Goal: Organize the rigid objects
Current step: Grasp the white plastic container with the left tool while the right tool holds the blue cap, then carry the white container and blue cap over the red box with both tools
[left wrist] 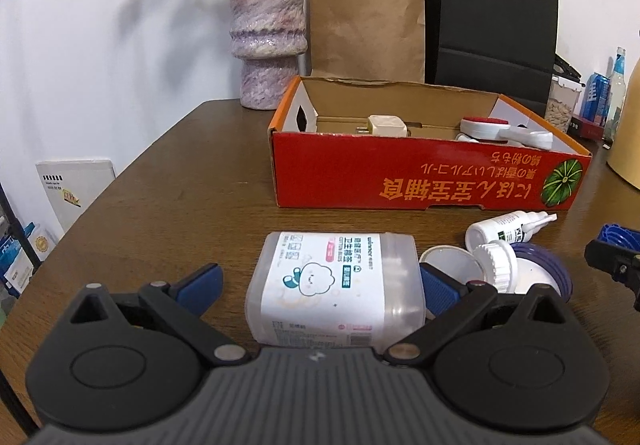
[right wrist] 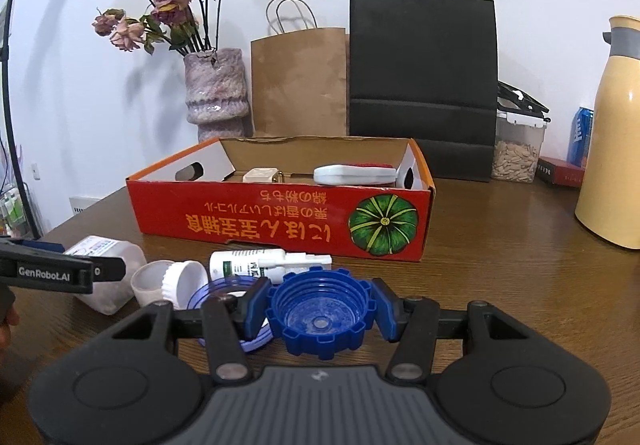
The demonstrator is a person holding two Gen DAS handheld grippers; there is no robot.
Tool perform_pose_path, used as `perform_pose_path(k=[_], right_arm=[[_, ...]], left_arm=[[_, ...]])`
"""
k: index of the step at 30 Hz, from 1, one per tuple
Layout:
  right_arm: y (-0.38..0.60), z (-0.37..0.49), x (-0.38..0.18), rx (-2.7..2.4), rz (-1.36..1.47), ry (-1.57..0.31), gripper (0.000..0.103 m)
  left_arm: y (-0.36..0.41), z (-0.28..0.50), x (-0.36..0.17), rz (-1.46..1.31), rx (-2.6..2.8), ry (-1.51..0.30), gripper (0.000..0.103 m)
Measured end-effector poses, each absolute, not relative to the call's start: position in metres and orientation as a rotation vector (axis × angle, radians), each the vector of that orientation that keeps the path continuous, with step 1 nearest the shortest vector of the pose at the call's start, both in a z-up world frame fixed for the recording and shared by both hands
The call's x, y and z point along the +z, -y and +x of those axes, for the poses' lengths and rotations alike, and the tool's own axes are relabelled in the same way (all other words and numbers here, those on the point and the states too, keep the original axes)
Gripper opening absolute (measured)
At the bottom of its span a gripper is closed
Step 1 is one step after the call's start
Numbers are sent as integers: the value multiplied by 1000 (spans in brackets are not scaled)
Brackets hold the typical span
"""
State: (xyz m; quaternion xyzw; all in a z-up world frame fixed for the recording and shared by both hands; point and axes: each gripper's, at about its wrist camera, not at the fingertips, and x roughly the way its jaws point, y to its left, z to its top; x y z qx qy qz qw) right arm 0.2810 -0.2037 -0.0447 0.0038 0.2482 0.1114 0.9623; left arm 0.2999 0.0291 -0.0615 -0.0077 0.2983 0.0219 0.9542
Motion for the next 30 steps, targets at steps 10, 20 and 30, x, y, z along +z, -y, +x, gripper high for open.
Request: perform_pose_path(k=[10, 20, 30], right_arm=[[202, 276, -44, 228, -7, -489, 53], [201, 275, -44, 213, -21, -483, 53], [198, 272, -43, 195, -48, -468, 53]], left_arm=[[-28, 297, -63, -26, 34, -593, 91], [-29, 302, -67, -36, 62, -610, 85], [-25, 304, -68, -16, 74, -603, 83]])
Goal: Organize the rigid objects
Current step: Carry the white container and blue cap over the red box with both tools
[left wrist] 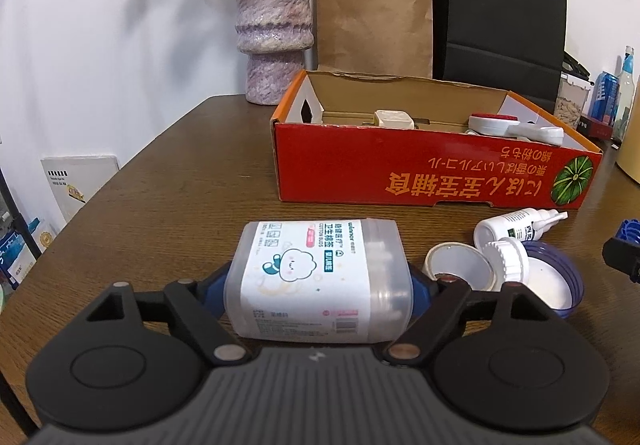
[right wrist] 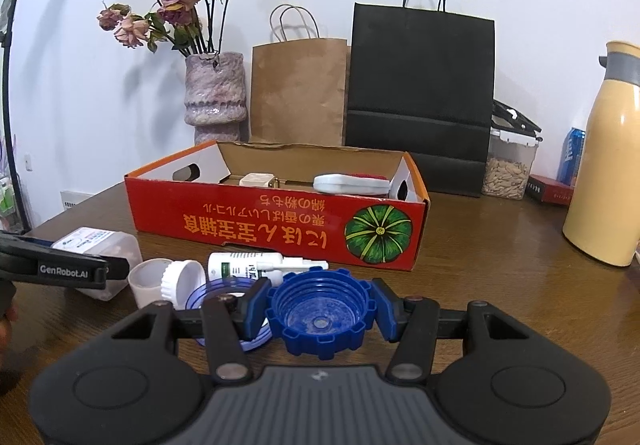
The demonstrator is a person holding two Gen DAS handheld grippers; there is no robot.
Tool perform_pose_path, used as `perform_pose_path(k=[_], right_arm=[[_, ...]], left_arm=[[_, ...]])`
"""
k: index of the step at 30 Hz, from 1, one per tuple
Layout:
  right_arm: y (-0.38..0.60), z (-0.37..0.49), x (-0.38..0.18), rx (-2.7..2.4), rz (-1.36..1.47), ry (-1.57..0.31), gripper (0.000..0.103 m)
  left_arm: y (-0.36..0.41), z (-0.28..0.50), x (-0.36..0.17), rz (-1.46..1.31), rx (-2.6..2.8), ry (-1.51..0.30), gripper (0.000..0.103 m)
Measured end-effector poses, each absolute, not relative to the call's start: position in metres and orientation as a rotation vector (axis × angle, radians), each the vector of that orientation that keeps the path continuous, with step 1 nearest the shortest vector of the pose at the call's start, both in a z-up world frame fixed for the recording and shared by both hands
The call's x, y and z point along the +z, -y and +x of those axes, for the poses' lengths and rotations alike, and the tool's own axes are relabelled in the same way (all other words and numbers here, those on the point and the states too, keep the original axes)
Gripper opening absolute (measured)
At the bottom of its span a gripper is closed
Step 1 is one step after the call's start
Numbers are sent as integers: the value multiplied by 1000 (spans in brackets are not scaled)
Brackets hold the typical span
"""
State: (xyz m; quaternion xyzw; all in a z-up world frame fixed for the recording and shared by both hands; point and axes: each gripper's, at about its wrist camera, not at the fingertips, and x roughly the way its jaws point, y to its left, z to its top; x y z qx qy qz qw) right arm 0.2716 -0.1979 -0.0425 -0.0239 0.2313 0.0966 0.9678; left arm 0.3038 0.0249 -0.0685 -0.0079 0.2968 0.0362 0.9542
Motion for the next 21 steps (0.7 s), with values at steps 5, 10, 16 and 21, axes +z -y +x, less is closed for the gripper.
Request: perform_pose_path(k=[5, 10, 16, 21], right_arm=[[198, 270, -42, 183, -47, -456, 53], [199, 268, -40, 185, -44, -435, 53], [201, 265, -36, 184, -29, -406, 53], [200, 262, -30, 186, -32, -379, 53]], left_arm=[[-23, 301, -65, -16, 74, -586, 83], [-19, 295, -60, -23, 74, -553, 83], [-13, 283, -48, -26, 87, -489, 83], [-7, 275, -37, -42, 74, -462, 83]])
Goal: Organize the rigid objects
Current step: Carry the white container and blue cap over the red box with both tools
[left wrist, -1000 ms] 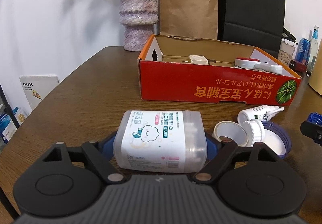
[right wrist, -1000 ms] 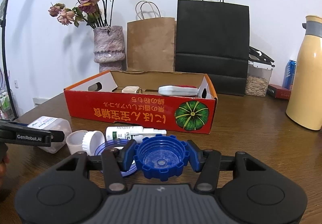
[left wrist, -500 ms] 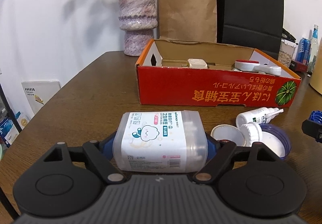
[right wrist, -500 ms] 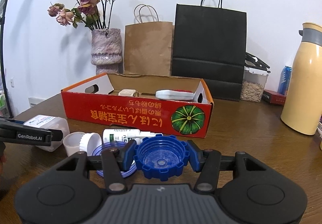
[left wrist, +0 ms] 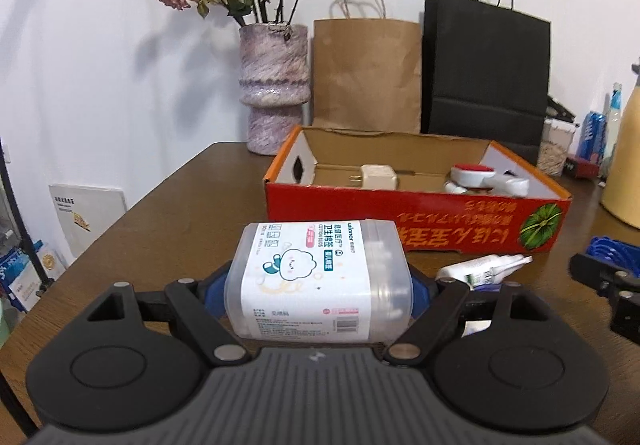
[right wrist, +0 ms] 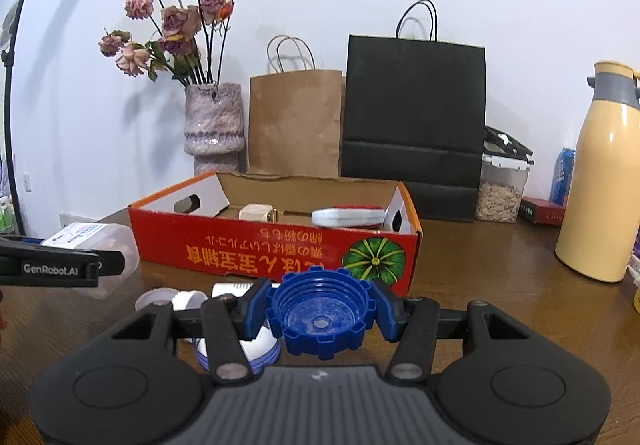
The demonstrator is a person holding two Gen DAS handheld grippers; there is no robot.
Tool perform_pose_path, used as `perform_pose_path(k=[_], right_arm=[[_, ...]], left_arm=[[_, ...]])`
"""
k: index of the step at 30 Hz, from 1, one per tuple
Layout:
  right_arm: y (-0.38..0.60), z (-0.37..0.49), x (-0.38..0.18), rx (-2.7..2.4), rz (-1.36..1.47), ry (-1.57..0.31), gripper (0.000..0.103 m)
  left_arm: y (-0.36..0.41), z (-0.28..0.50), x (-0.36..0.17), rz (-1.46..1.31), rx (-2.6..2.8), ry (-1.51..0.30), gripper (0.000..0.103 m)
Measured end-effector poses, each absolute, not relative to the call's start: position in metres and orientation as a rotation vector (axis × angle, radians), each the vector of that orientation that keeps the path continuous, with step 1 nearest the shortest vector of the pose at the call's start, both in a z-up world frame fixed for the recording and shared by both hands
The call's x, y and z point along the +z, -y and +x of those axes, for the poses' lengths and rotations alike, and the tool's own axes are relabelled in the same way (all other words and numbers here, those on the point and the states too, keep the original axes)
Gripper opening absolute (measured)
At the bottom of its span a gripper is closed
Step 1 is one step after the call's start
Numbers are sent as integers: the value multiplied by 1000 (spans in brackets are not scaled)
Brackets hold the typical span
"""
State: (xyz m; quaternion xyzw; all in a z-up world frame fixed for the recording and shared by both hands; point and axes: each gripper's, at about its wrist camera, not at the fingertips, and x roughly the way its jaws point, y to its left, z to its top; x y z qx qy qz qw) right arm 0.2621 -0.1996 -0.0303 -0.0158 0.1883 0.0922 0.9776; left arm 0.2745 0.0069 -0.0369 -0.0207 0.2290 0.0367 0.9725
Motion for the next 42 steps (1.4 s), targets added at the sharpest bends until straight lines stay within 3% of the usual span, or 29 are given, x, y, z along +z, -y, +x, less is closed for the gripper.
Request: perform_pose_path(k=[42], right_arm=[[187, 344, 10, 193, -49, -268, 53]], left_arm=[[11, 349, 13, -106, 84, -348, 83]])
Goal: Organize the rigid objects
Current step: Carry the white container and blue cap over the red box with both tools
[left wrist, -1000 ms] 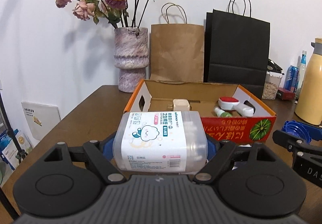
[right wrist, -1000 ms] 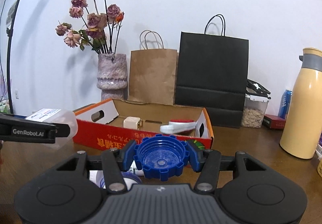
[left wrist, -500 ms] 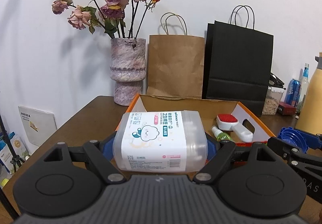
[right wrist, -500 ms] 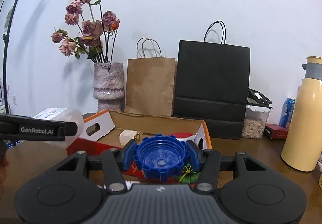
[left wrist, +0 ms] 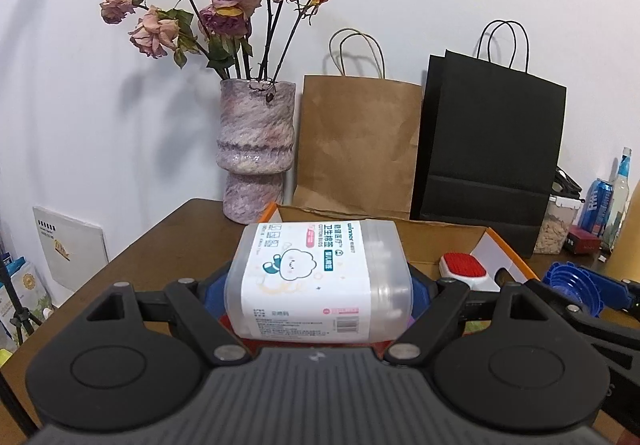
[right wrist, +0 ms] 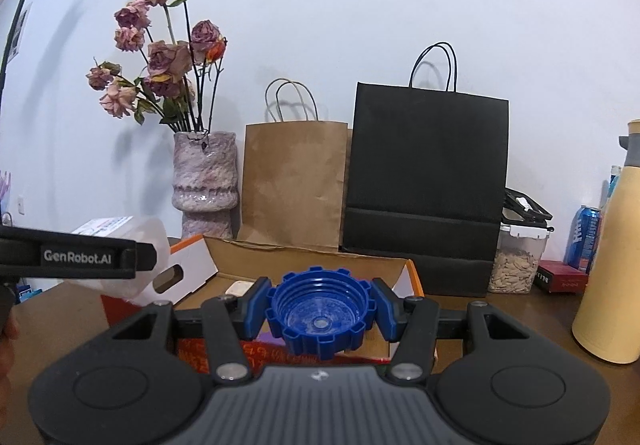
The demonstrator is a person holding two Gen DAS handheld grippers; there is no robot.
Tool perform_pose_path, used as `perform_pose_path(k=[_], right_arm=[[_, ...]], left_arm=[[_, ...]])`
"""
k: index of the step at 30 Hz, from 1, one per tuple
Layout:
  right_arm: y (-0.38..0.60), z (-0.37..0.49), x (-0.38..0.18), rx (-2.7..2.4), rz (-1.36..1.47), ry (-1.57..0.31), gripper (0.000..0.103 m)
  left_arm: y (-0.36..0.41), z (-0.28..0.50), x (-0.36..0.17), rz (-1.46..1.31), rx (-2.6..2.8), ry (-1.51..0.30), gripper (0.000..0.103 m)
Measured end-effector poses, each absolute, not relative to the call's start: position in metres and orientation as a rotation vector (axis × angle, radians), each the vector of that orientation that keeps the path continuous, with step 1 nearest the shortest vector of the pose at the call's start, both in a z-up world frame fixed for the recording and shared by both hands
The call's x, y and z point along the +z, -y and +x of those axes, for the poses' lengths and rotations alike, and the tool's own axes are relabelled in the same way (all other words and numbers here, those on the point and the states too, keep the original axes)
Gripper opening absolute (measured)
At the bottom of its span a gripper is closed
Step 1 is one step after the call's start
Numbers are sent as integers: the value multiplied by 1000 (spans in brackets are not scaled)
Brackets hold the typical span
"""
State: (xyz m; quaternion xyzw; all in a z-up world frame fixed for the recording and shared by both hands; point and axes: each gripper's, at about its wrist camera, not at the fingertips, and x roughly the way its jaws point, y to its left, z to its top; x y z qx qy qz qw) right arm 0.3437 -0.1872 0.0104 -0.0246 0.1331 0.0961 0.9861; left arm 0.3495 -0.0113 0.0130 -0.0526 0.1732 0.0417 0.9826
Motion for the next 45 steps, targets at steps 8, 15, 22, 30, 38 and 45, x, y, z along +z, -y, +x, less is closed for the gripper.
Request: perform_pose_path(k=[8, 15, 22, 30, 38, 45], right_arm=[[183, 374, 8, 193, -43, -271, 53], [180, 402, 5, 192, -41, -276, 53], [178, 428, 1, 193, -46, -285, 53], [179, 453, -5, 194, -64, -300, 53], [179, 464, -11, 197, -77, -321, 53], [181, 467, -14, 194, -70, -355, 55]], left_arm=[[13, 376, 12, -103, 81, -354, 83], [13, 401, 8, -101, 88, -369, 83], [13, 425, 6, -91, 95, -369, 83], [9, 448, 2, -73, 102, -379, 83], [11, 459, -4, -47, 93, -391, 83], [10, 458, -4, -44, 90, -391, 86]])
